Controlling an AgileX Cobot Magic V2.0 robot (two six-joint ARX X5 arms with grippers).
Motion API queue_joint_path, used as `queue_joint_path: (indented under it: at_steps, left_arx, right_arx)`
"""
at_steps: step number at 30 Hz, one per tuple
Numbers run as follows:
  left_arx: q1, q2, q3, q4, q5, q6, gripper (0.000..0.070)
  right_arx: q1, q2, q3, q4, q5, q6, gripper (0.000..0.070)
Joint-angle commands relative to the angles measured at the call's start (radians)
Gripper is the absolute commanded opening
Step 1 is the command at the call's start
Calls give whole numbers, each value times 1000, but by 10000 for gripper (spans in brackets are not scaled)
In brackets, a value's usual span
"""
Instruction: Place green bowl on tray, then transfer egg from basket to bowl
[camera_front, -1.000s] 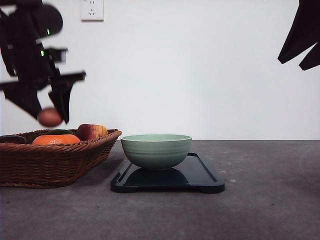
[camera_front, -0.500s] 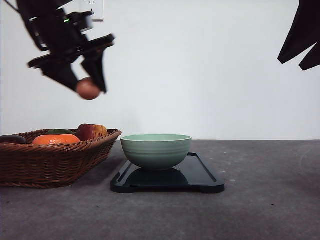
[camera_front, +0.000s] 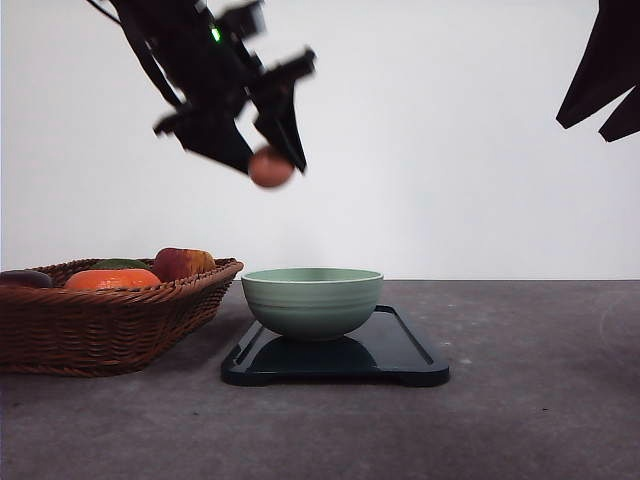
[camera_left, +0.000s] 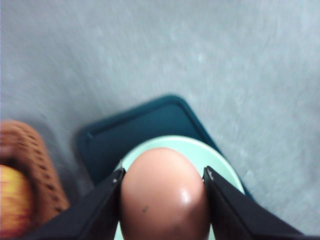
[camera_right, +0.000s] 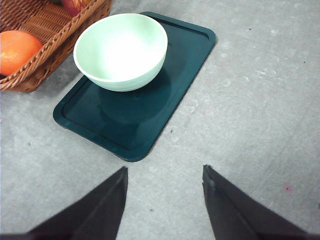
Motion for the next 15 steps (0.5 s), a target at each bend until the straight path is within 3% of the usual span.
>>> queue_joint_path:
  at_steps: [1,15]
  left_arx:
    - [-14,36,19,28,2,1,258]
    - [-53,230,19,134,-3,30,258]
  right_arx:
    - [6,4,2,5,4,11,289]
    - [6,3,1,-8,3,16,289]
